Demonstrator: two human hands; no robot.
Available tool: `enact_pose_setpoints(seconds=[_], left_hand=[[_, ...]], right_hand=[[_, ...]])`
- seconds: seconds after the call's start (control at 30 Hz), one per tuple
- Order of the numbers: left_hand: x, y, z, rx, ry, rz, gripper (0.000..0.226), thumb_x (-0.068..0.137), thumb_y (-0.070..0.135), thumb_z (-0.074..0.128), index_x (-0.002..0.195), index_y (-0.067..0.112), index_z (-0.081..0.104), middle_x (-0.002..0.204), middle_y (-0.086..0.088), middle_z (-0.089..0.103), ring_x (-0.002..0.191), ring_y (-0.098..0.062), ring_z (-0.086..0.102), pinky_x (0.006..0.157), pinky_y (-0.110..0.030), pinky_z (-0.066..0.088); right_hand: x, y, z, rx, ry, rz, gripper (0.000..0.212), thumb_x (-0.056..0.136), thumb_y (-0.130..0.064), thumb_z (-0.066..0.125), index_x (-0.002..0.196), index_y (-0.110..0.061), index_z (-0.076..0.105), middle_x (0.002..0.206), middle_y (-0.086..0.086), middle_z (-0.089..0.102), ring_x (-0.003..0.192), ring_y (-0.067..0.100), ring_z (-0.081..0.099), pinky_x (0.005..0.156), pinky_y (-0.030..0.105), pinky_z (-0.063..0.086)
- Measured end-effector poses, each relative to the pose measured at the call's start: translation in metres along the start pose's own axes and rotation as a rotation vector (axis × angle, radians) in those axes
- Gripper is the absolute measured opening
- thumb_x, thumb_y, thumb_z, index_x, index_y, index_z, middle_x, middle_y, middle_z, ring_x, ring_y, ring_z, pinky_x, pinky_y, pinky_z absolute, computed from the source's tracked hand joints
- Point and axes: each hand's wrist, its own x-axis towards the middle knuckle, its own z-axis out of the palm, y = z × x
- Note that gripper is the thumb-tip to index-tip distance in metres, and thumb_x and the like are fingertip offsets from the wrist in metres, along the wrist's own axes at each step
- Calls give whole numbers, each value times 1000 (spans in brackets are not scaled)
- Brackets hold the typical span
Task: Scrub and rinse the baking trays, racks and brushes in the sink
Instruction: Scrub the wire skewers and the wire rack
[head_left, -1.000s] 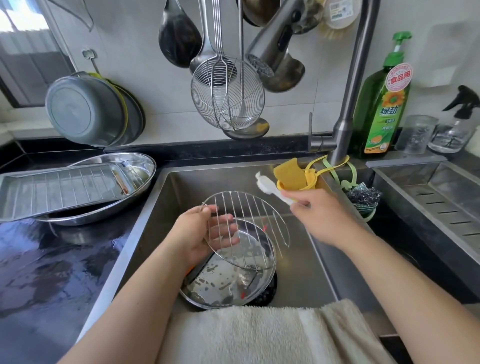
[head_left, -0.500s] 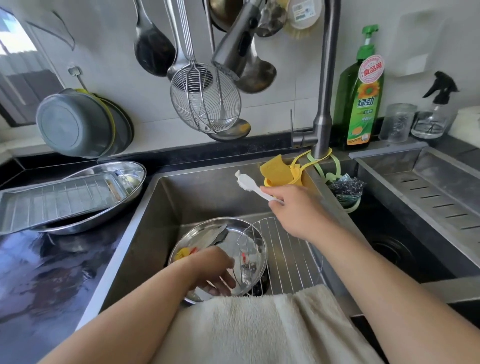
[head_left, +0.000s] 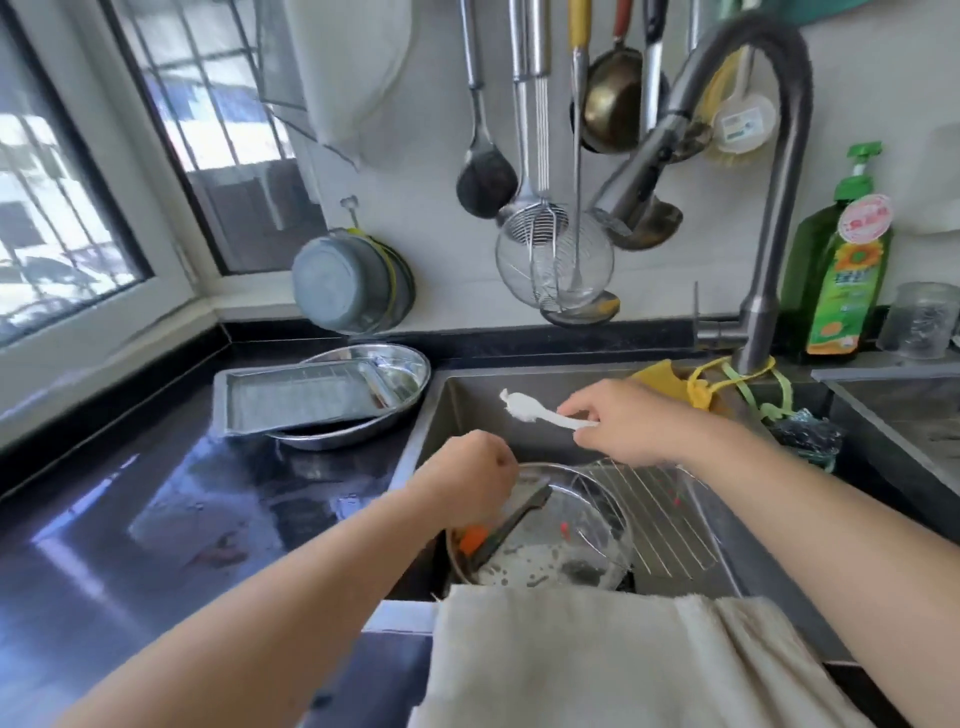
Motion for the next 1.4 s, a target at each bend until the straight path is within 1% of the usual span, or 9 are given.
enact_pose_setpoints(seconds=[0.13,0.4,0.57,0.73,0.87,0.97,1.17,1.3,1.4], left_hand=[[-26,-52,-32,60,91,-53,24,95,20,52,95,15,76,96,-7,76,88,-27,69,81,-39,60],[-23,-192,-116,154,611,-454,22,101,19,43,117,6,52,122,-20,60,113,-42,61,84,-44,45],[-3,-221,-140,206,488,-630,29,101,27,44,123,8,46,129,-17,62,118,-40,61,85,-42,42],[15,-217,-155,181,355,-705,36,89,13,49,121,10,63,111,-10,64,103,-33,62,87,-37,49],[18,-212,-172,147,362,-728,44,91,18,41,131,6,55,140,-17,52,128,-37,49,103,-46,44],[17,-205,-186,-128,505,-639,33,93,6,44,120,-3,63,123,-19,63,119,-40,58,92,-42,49],[-37,-193,-193,-1224,772,-468,40,110,7,33,146,-3,44,112,-17,63,81,-25,67,55,-31,60],[-108,-171,-186,-1539,794,-422,37,108,3,29,144,-1,34,106,-26,63,84,-37,71,71,-44,65],[-150,-151,-176,-1566,649,-348,25,108,2,33,132,-6,33,107,-29,65,82,-42,74,60,-39,65]], right_hand=[[19,-70,6,28,71,-40,18,91,-12,55,86,-19,71,86,2,67,82,30,61,60,32,40],[52,-125,35,109,94,-24,21,94,-18,58,105,-26,74,97,3,72,88,25,66,74,34,54],[67,-128,41,85,85,-16,19,94,-18,59,101,-26,75,87,1,71,84,23,65,72,34,52],[79,-127,44,87,70,12,18,95,-18,58,98,-26,74,88,2,70,83,25,66,62,31,46],[78,-125,47,95,69,34,18,96,-18,59,98,-28,73,89,0,69,77,20,63,57,28,43],[67,-122,47,91,70,63,19,95,-17,57,99,-28,73,92,2,68,79,21,63,56,28,41],[39,-118,33,112,170,93,22,93,-12,56,97,-21,76,86,7,71,78,28,64,53,28,39],[20,-108,17,147,225,86,20,91,-13,59,93,-22,76,82,8,70,77,31,65,56,28,42],[4,-91,-1,257,254,102,18,90,-10,58,84,-18,73,62,6,59,60,29,56,48,27,39]])
